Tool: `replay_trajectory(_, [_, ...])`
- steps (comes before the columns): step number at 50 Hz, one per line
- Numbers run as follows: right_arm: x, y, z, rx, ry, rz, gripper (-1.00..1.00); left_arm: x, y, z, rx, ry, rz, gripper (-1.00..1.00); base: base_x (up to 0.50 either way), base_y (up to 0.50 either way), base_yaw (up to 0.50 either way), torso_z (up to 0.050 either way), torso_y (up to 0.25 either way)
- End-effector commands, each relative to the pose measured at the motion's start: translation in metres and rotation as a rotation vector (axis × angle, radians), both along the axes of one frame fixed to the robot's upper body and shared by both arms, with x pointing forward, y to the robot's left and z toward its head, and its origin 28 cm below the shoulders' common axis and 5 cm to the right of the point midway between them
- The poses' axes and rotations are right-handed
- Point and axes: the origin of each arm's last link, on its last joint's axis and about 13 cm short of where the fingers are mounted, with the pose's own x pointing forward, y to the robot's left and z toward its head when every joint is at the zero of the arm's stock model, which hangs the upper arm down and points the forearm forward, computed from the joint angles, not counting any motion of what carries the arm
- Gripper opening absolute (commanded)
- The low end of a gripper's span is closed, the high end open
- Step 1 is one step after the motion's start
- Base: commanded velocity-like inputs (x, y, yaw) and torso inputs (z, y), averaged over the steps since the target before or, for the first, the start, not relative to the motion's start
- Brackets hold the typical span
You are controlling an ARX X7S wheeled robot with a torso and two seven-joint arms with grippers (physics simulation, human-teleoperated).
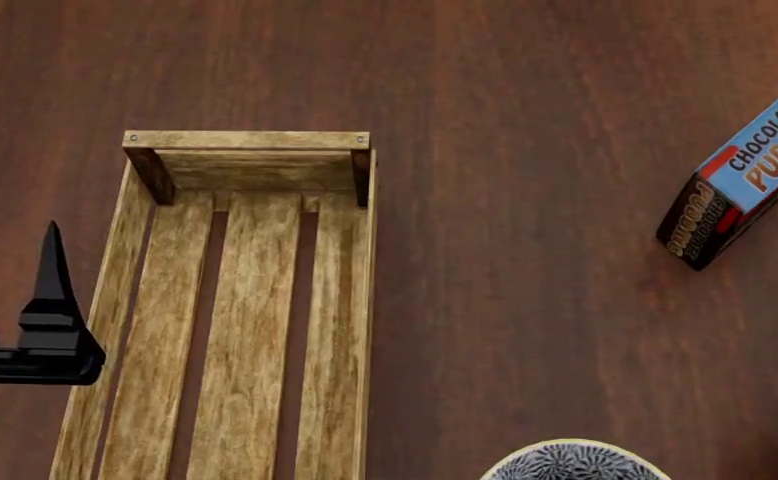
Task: Stack the left bowl on the right bowl and place them in the tray.
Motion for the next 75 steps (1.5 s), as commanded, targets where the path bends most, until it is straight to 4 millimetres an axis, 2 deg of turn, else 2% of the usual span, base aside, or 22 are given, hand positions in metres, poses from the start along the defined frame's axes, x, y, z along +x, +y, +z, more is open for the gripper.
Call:
replay_trajectory(1, [0.001, -0.002, -0.007, 0.004, 0.019, -0.005, 1.00, 0.000, 0.000, 0.000, 0.001, -0.001, 0.001, 1.00, 0.00, 0.00, 0.00, 0.000, 0.000])
replay_trajectory(19, [0.005, -0.002, -0.019, 0.000, 0.067, -0.016, 1.00, -0.001, 0.000, 0.000, 0.002, -0.001, 0.003, 1.00, 0.00, 0.00, 0.00, 0.000, 0.000])
replay_trajectory(20, [0.005, -0.003, -0.019, -0.001, 0.069, -0.025, -1.00, -0.001, 0.000, 0.000, 0.002, -0.001, 0.003, 1.00, 0.00, 0.00, 0.00, 0.000, 0.000])
replay_trajectory(25, [0.006, -0.003, -0.022, -0.011, 0.081, -0.036, -1.00, 0.000, 0.000, 0.000, 0.004, -0.001, 0.003, 1.00, 0.00, 0.00, 0.00, 0.000, 0.000])
replay_trajectory(33, [0.003, -0.002, -0.011, -0.065, 0.026, -0.039, -1.00, -0.001, 0.001, 0.001, 0.003, -0.001, 0.003, 1.00, 0.00, 0.00, 0.00, 0.000, -0.002])
replay_trajectory(51, [-0.012, 0.002, 0.032, -0.161, -0.147, -0.056, -1.00, -0.001, 0.002, 0.002, -0.006, -0.004, 0.006, 1.00, 0.00, 0.00, 0.00, 0.000, -0.001])
replay_trajectory(75, [-0.013, 0.007, 0.072, -0.230, -0.405, -0.061, -1.00, -0.001, 0.003, 0.003, -0.008, -0.004, 0.009, 1.00, 0.00, 0.00, 0.00, 0.000, 0.000])
